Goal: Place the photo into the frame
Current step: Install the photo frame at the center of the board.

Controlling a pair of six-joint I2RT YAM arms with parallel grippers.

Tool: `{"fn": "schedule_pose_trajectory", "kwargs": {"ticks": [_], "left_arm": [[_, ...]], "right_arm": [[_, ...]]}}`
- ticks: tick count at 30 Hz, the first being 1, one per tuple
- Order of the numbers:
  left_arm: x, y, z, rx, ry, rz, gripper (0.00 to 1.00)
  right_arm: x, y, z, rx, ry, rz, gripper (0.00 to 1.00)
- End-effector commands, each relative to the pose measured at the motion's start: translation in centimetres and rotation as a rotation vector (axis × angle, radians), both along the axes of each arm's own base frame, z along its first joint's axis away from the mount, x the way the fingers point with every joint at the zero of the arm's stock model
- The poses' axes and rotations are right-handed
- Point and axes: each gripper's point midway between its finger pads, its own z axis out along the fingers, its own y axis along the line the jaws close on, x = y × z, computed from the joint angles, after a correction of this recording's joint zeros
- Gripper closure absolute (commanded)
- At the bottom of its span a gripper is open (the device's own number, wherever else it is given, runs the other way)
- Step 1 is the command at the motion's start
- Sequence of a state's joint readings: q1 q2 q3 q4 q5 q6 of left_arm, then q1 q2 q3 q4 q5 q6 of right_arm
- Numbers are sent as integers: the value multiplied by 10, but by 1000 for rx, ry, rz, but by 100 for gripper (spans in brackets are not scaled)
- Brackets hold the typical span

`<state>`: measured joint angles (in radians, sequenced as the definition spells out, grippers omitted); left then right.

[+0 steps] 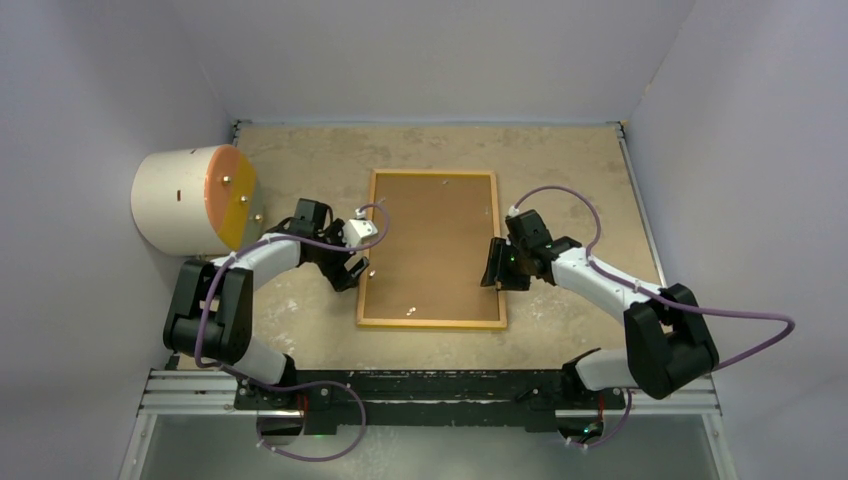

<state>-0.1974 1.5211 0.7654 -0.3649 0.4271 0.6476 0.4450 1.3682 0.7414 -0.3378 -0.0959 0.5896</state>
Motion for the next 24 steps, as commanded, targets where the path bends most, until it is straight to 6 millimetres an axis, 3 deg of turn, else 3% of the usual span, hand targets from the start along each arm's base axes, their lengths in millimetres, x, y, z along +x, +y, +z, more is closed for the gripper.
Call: {"fn": "schedule_pose_trajectory", "kwargs": {"ticks": [1,24], "left_arm": [[-6,-4,5,-30,-9,-30,11],[-3,-7,6,-28,-19,-47,11]], "right_arm": [[-3,-3,-9,-18,10,7,46],[-28,5,-13,46,88,65,51]]}}
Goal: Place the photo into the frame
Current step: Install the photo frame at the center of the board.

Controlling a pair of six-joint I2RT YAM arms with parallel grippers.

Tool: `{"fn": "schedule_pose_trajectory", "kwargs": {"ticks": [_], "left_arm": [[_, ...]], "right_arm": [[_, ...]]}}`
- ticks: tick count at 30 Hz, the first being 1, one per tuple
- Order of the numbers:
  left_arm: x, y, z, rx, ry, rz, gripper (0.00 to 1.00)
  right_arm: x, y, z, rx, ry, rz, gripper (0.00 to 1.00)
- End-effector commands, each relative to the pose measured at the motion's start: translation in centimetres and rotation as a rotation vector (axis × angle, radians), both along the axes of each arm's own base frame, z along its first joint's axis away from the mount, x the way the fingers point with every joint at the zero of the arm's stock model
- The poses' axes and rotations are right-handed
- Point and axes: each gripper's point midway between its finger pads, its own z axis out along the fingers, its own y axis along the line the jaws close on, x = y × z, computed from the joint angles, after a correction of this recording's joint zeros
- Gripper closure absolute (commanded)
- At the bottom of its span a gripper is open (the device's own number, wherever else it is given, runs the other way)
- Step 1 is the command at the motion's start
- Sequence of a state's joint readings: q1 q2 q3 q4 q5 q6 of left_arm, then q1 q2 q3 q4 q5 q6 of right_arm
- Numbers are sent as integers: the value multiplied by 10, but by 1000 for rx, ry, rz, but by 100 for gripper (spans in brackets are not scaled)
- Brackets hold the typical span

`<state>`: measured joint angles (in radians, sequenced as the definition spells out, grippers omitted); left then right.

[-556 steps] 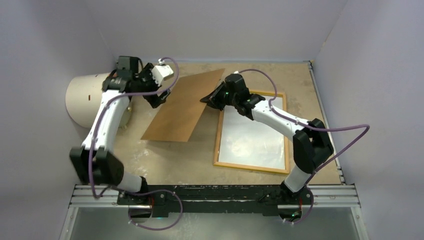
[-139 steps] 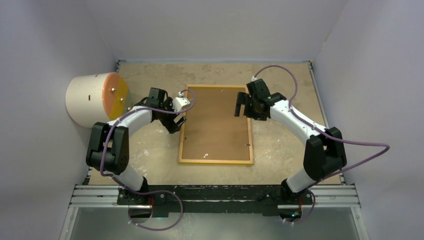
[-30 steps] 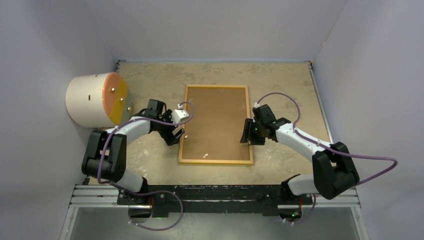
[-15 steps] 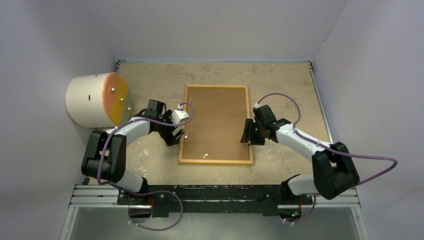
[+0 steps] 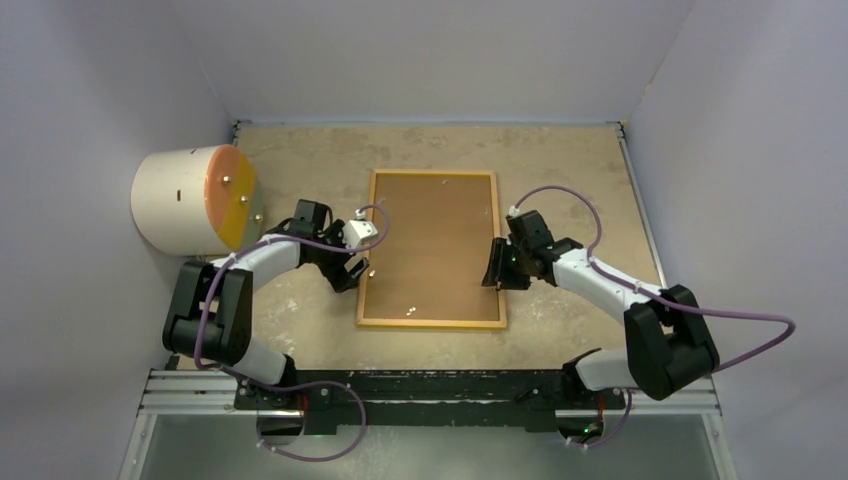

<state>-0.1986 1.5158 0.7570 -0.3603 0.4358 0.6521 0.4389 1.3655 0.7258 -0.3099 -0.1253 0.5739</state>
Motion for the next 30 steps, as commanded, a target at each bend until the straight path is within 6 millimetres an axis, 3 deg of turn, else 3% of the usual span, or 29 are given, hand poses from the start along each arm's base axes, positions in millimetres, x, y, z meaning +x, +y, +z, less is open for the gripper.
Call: {"fn": "schedule_pose_trajectory", "kwargs": {"ticks": [1,7,10,13,17,20,26,30], "left_arm": [[1,-6,9,-19,-21,-38,11],[23,-7,40,-9,-95,-41,11],[31,-13,62,-36,-120,-51,11],[30,-32,82,-68,-133,-92,11],[14,-74,91,-50,-136,-207,11],[0,-112,92,-74,-120,-281,11],[-17,-185,75,-46,-137,-415,10],[-26,-226,64,-16,-186,-491,8]], "right_arm": [[-29,2,-11,22,96,47,51],[-28,9,9,72,93,22,49],[-13,3,28,65,18,-45,38],[8,-3,50,114,-64,-116,31],[32,-18,63,152,-105,-188,29],[35,-28,54,128,-89,-221,32],[35,-34,33,147,-63,-269,36],[49,-34,24,144,-67,-288,42]]}}
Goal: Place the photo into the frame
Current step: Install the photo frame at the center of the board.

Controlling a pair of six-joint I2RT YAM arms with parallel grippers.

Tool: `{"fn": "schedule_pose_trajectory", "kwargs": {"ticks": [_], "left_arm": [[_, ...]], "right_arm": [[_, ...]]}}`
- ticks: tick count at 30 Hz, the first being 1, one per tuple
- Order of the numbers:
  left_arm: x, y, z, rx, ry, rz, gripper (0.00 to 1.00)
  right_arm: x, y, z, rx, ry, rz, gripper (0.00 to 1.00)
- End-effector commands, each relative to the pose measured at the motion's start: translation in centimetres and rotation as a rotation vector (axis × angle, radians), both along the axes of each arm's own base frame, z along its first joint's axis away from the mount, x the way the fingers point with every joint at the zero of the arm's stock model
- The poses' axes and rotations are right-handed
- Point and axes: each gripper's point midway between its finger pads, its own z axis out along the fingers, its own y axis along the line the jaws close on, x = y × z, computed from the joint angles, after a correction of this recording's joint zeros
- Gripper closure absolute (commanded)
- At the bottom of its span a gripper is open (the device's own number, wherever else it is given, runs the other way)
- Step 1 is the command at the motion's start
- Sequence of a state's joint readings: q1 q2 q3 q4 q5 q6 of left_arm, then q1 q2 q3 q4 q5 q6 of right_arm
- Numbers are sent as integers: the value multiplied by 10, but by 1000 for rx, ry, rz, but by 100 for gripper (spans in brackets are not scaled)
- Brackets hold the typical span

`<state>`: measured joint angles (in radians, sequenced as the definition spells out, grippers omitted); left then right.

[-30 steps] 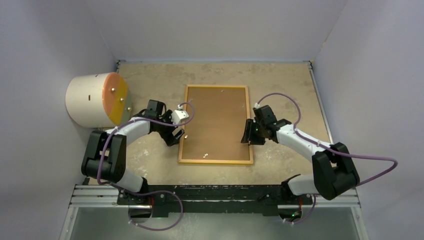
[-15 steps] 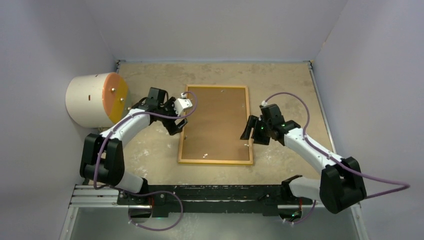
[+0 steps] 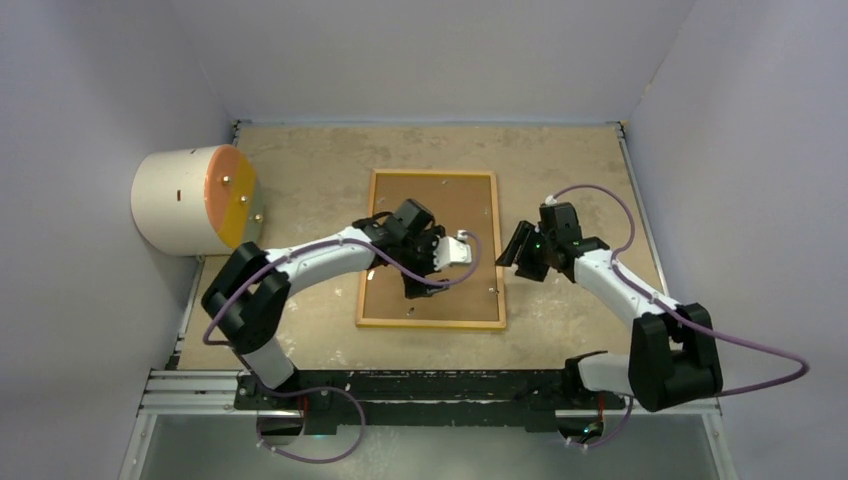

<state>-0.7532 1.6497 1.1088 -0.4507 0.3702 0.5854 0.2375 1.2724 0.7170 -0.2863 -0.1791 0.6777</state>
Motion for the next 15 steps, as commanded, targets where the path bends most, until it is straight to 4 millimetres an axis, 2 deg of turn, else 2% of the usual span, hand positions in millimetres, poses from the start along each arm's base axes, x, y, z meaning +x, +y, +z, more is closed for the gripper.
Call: {"fn": "schedule_pose_trajectory", "kwargs": {"ticks": [1,8,12,15], "left_arm": [[5,-47,5,-3,-94,-33,8],[-10,-106,5,-21,-128,-109,6],[-15,-125,0,-29,-134,-131,6],[-11,-135,3,-43,-135,-123,6]], "right_arm": [[21,0,-7,7,-15,-34,44],[57,7,-19,21,-34,-39,57],[60,10,-27,33,-20,-22,60],[53,9,-30,44,-17,-22,62]]}}
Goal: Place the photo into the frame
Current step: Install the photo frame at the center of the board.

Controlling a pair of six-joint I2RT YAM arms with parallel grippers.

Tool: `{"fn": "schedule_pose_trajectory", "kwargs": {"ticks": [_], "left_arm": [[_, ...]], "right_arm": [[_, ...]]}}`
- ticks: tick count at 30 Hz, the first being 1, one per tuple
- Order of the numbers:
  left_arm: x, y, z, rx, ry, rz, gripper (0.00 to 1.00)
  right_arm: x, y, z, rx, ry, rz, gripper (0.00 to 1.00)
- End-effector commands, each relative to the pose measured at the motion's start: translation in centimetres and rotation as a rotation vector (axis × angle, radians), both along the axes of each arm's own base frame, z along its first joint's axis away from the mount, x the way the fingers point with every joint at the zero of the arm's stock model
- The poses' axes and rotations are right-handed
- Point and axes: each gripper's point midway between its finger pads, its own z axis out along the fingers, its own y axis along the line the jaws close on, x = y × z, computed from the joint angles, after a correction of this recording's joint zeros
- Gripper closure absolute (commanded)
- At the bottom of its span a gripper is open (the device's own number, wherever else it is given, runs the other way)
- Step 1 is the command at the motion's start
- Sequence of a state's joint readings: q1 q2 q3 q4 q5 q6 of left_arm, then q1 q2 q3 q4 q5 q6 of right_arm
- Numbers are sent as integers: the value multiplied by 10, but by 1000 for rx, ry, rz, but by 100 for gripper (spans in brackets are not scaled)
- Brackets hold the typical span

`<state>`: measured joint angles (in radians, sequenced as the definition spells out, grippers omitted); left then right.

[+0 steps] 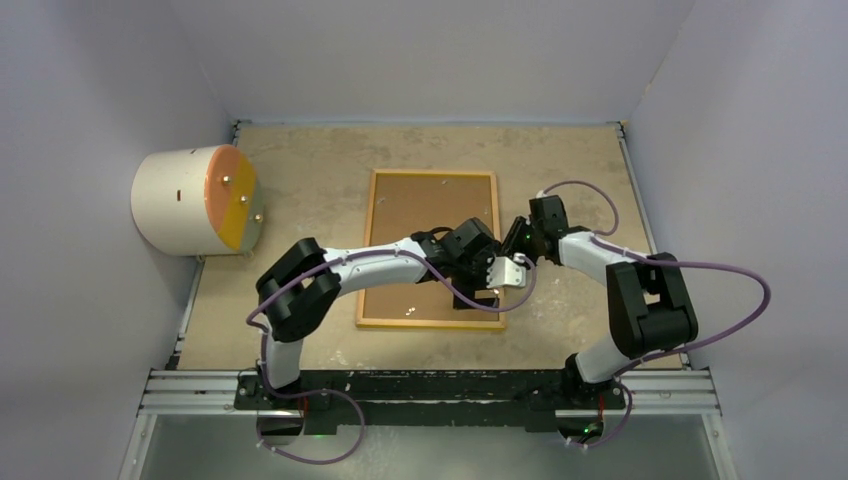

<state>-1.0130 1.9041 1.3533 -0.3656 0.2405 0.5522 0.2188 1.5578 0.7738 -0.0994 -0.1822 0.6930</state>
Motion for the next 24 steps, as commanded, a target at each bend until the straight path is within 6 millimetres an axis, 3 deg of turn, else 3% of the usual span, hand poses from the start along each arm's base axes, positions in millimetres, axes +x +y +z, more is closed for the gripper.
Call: {"fn": "schedule_pose_trajectory", "kwargs": {"ticks": [1,10,16,20,24], "left_arm": [[14,-24,18,-63,-29,40,6],[40,-49,33,-143,-35,193,12],[38,-67,26,-153,-54,131,13],[44,-68,20,-133,-116,104,13],[57,-67,17,-124,-195,110,14]], "right_arm": [[9,3,14,44,-64,4,63],[-6,-5,5,57,-60,-25,73],[-5,-6,4,56,-60,-17,88],[-5,-7,4,55,-60,-17,100],[-7,-8,0,46,-50,-16,100]]}}
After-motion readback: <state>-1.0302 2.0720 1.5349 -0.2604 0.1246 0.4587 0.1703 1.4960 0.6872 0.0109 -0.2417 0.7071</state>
